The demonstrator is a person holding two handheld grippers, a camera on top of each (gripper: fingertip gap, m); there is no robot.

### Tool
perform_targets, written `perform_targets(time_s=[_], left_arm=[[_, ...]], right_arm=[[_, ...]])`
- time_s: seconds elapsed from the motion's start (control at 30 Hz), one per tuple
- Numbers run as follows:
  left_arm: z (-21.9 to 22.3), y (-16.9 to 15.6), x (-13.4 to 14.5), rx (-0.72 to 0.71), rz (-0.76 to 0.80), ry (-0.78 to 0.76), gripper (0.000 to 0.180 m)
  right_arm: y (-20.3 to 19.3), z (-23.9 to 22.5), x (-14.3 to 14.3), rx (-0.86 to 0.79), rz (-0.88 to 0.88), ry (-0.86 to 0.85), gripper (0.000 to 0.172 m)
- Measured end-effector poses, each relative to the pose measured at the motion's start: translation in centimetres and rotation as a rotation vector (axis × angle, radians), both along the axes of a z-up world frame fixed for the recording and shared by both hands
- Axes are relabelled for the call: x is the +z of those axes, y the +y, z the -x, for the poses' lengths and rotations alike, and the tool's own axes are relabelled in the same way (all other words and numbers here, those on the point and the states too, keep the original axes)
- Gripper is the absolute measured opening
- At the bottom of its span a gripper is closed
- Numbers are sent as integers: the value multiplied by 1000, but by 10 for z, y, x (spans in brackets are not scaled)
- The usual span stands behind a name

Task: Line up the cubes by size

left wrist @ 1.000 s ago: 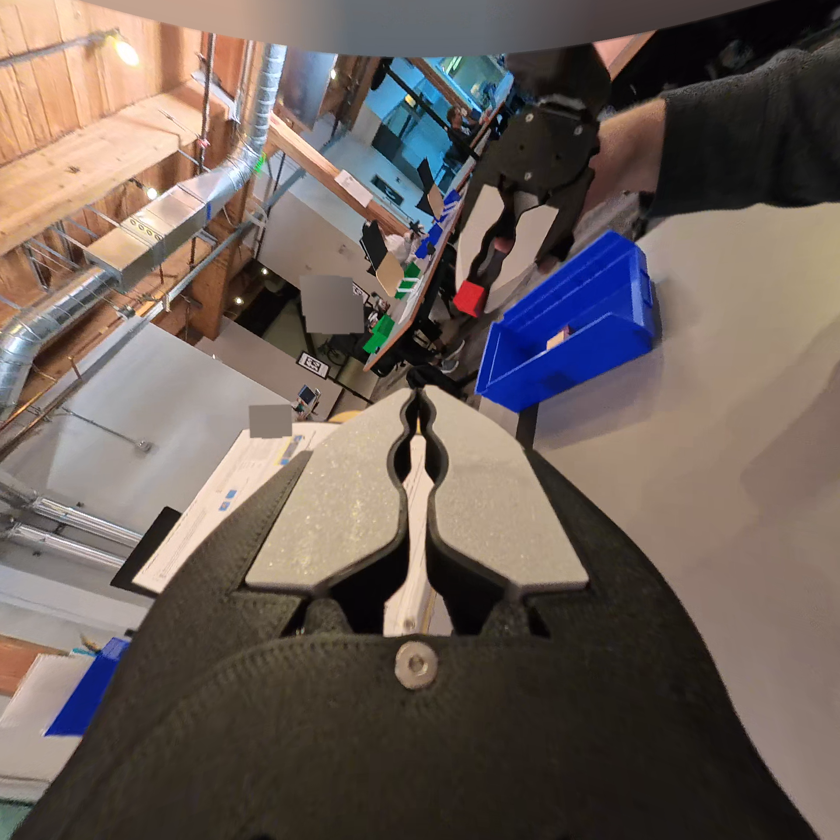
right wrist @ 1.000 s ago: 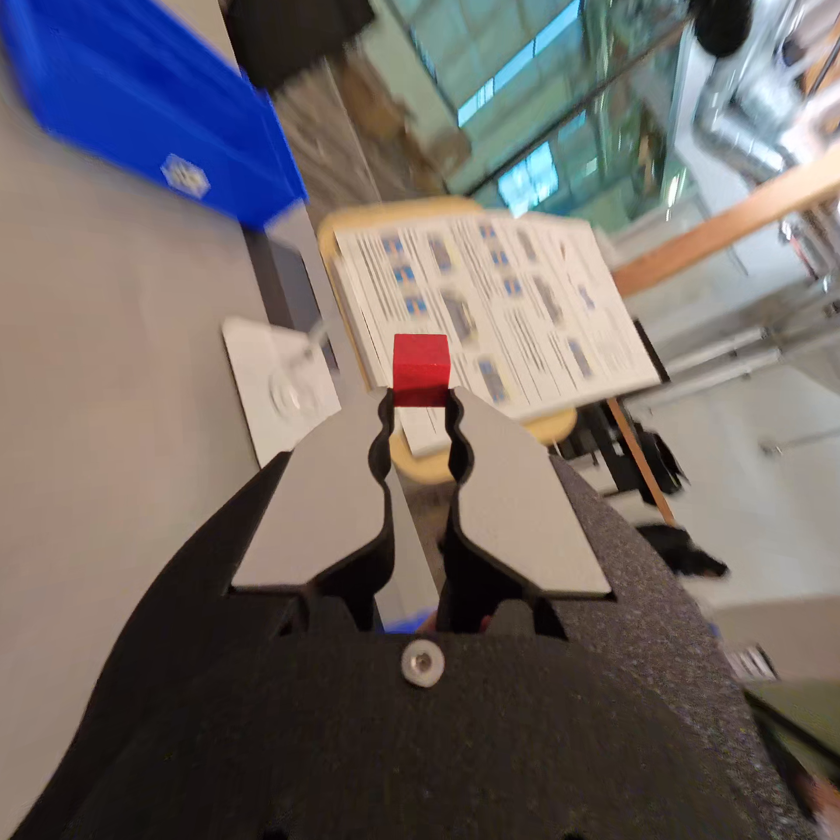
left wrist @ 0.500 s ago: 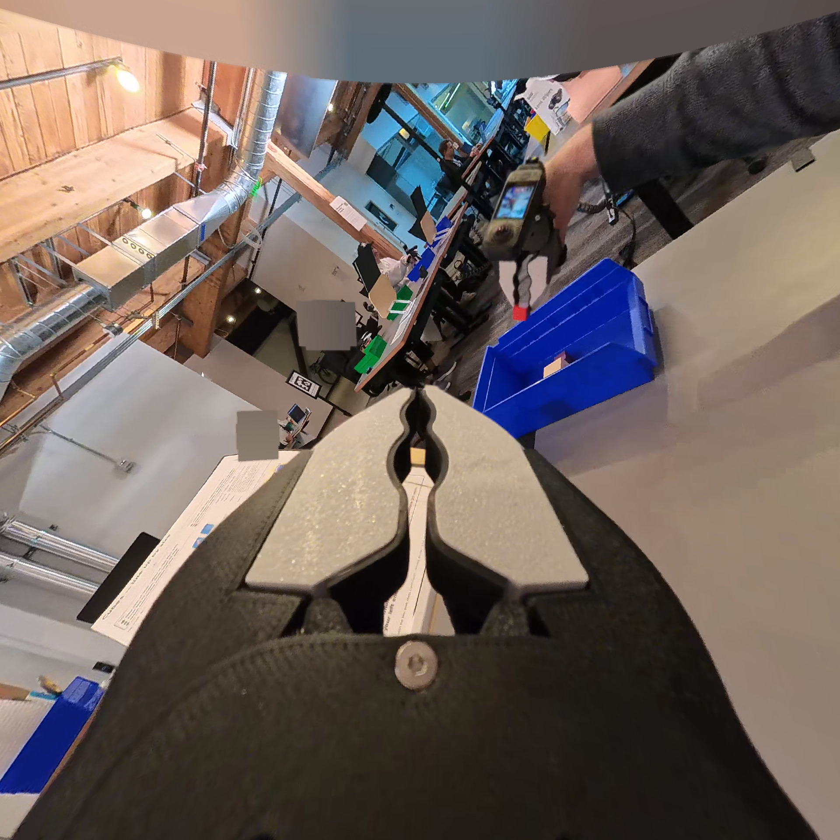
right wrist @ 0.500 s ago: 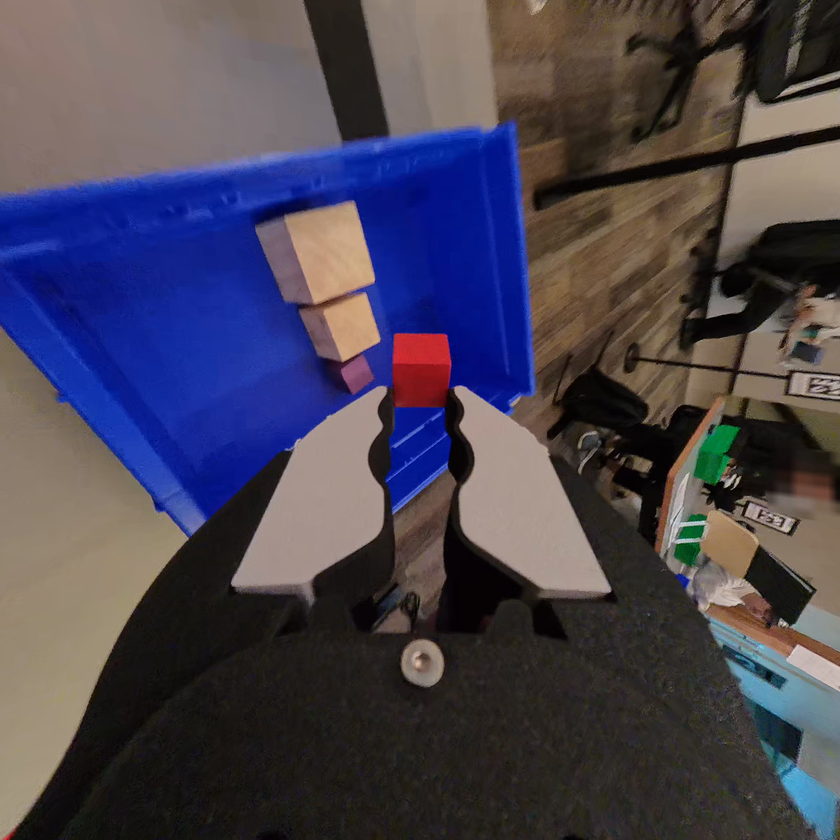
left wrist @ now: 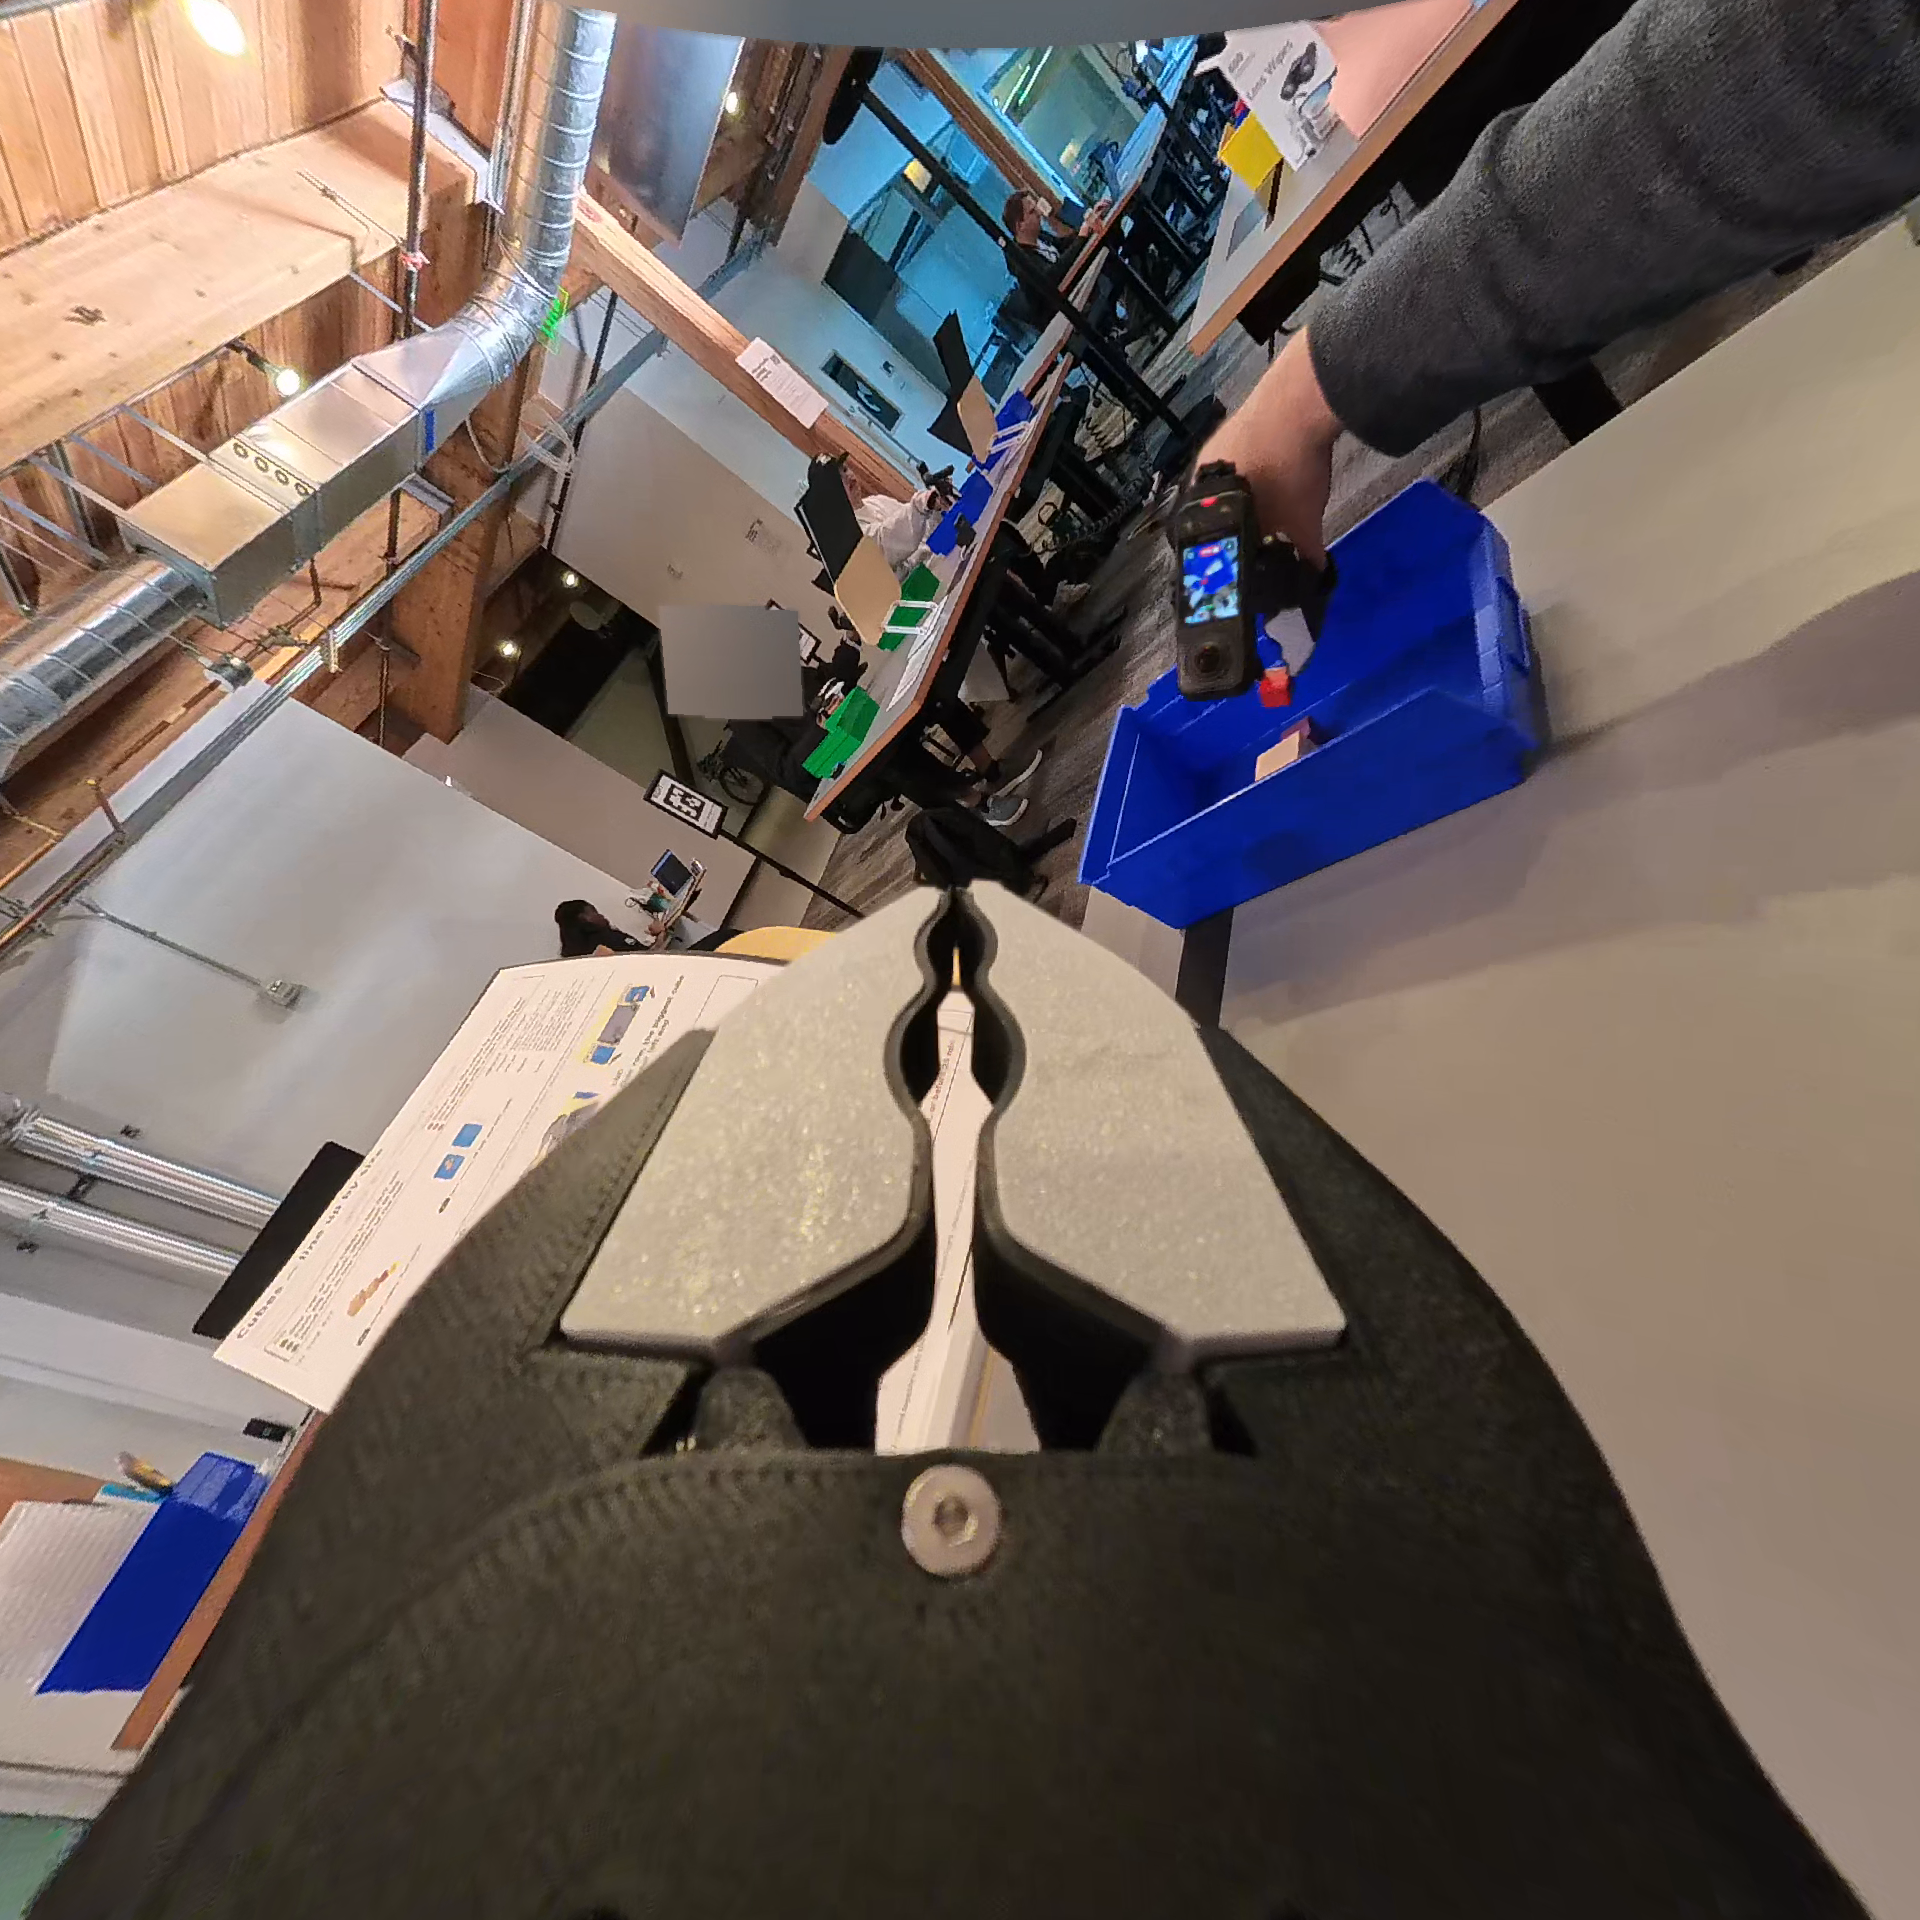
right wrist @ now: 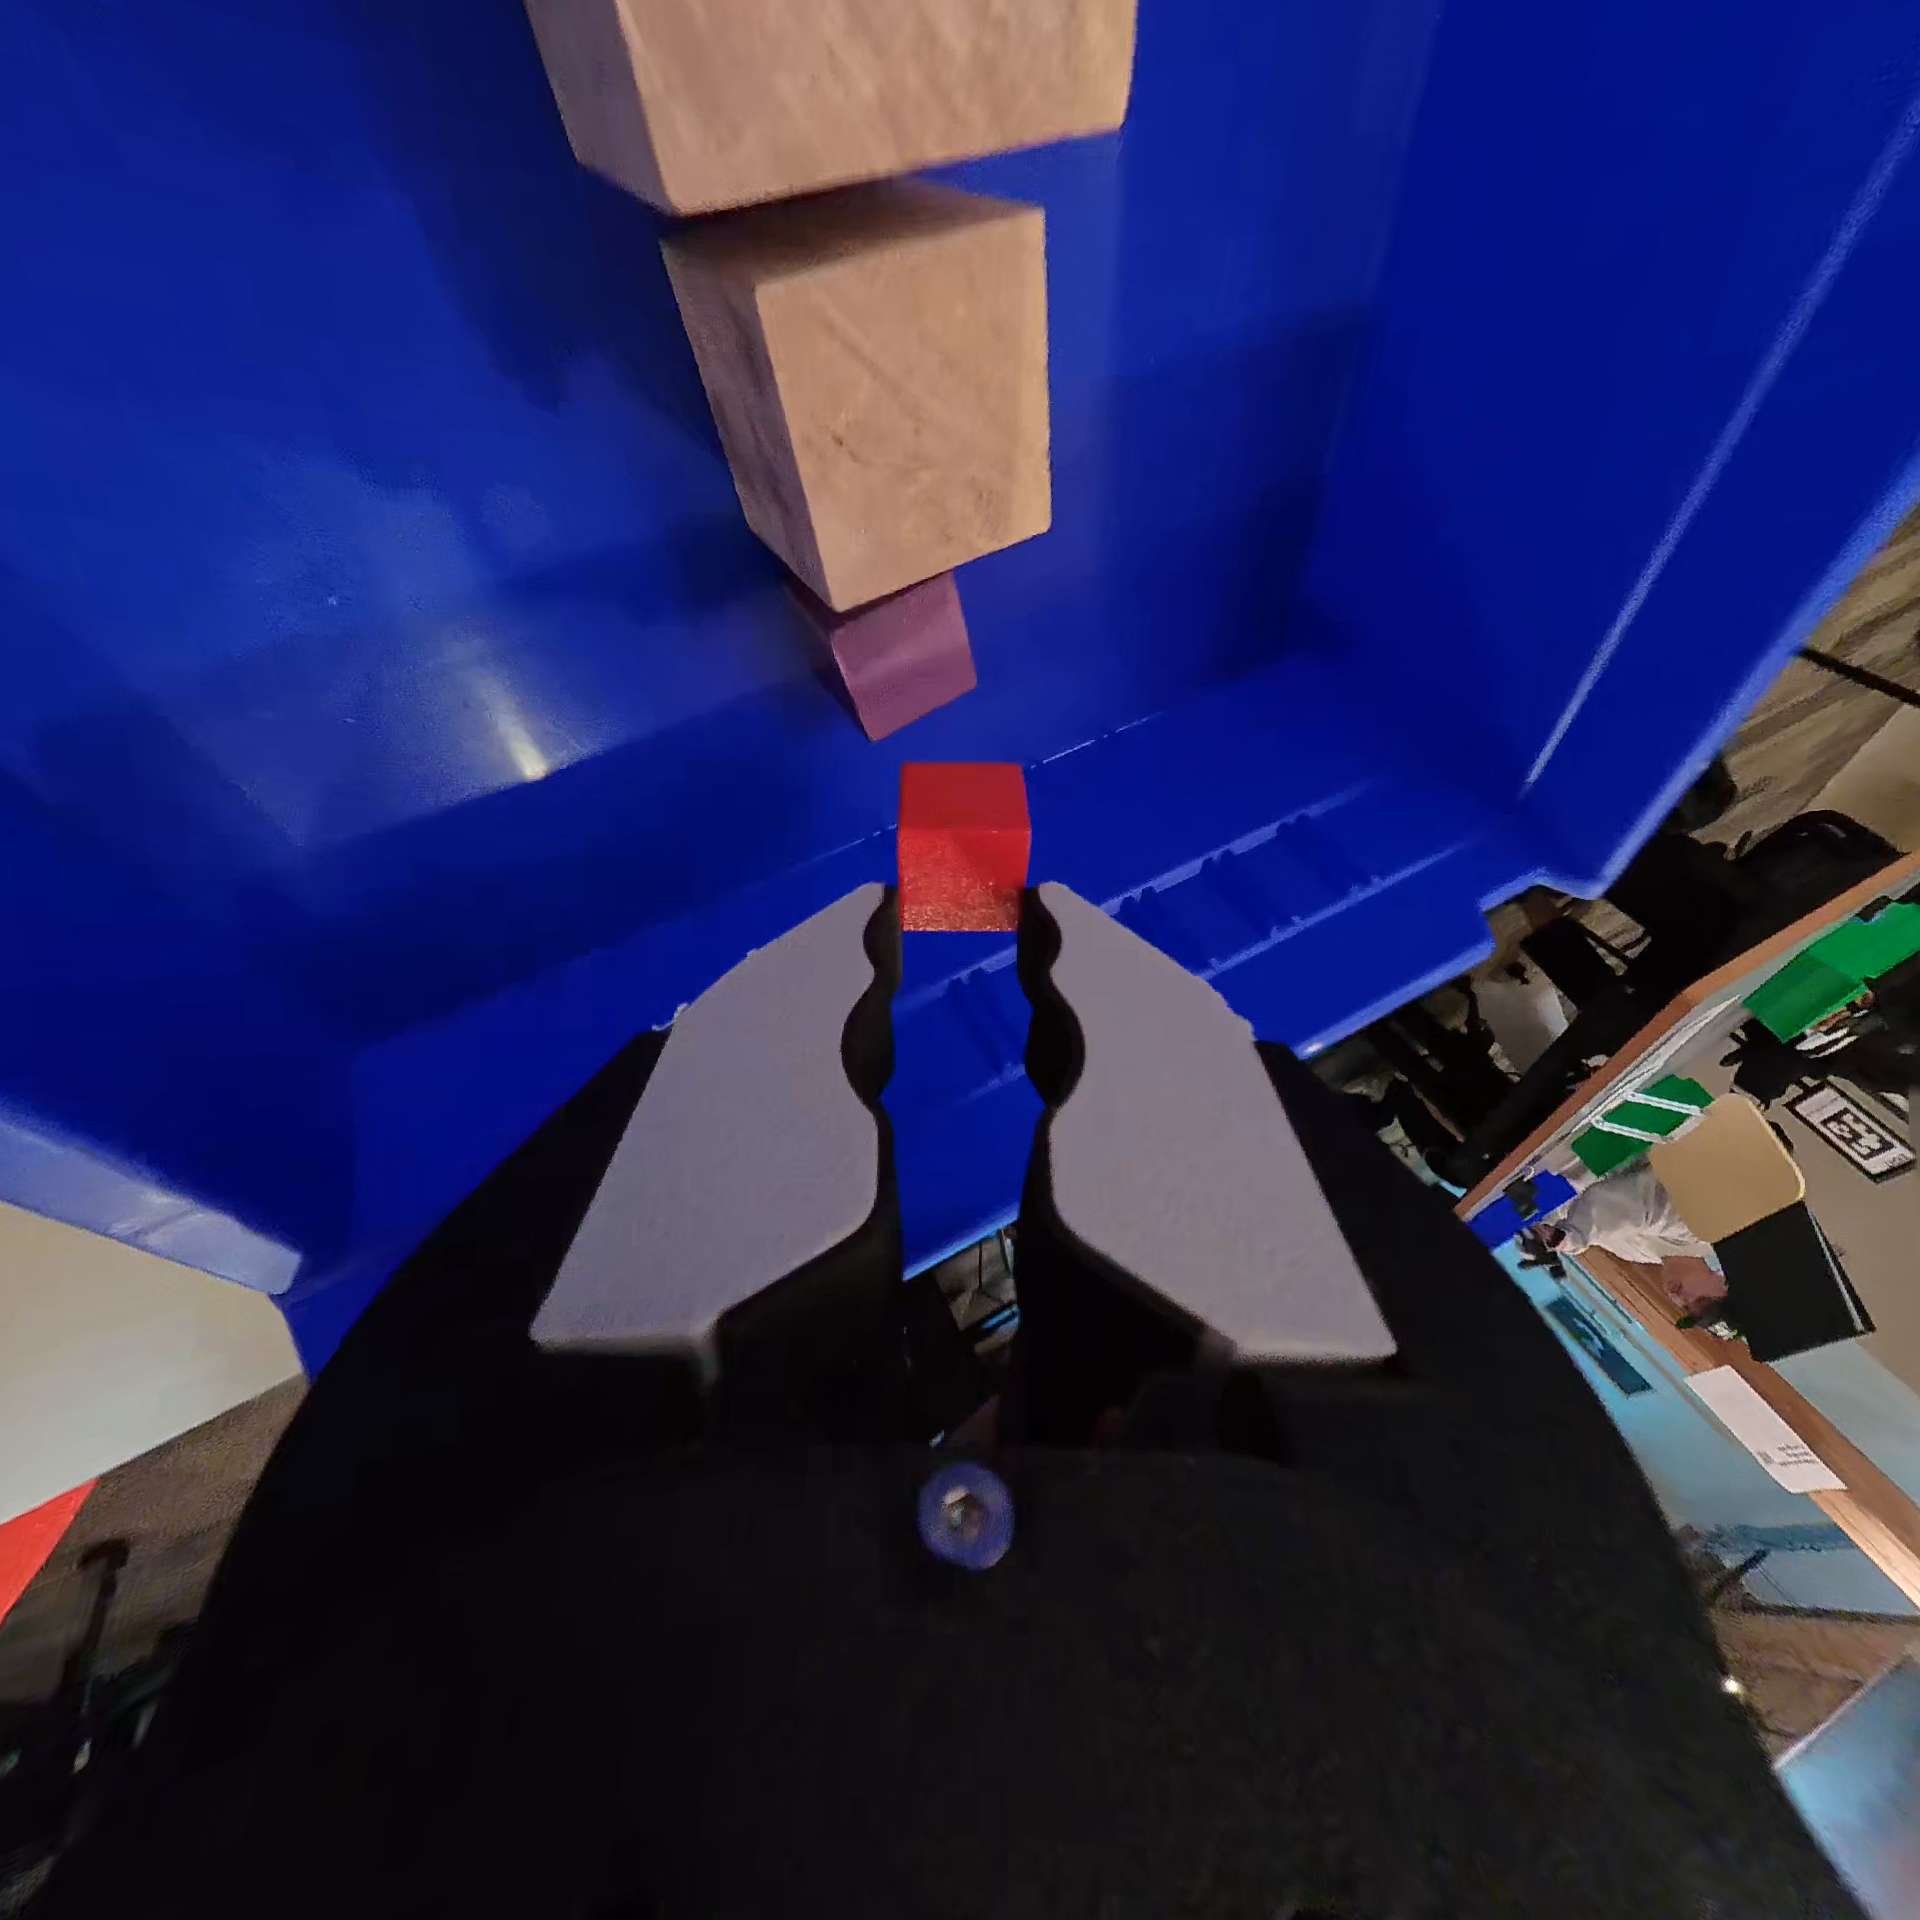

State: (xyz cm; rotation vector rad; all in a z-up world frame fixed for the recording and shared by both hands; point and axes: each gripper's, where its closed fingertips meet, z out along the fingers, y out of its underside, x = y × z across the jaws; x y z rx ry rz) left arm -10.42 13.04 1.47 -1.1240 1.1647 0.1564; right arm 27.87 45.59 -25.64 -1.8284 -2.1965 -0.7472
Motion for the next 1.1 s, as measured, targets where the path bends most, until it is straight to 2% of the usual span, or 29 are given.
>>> perform_targets(time_s=[0.23, 0.53, 0.97, 1.1], left_arm=[[1, 3, -3, 3, 13, 6, 0], [-2, 7, -8, 3, 29, 21, 0], [-6, 12, -14, -4, 49, 36, 0], [-7, 13, -16, -3, 56, 43, 0]], right_arm=[[7, -13, -24, -7, 61, -110, 21], [7, -16, -40, 4, 111, -194, 21], [10, -18, -46, 5, 118, -222, 21], [13, -19, -46, -2, 103, -231, 30]])
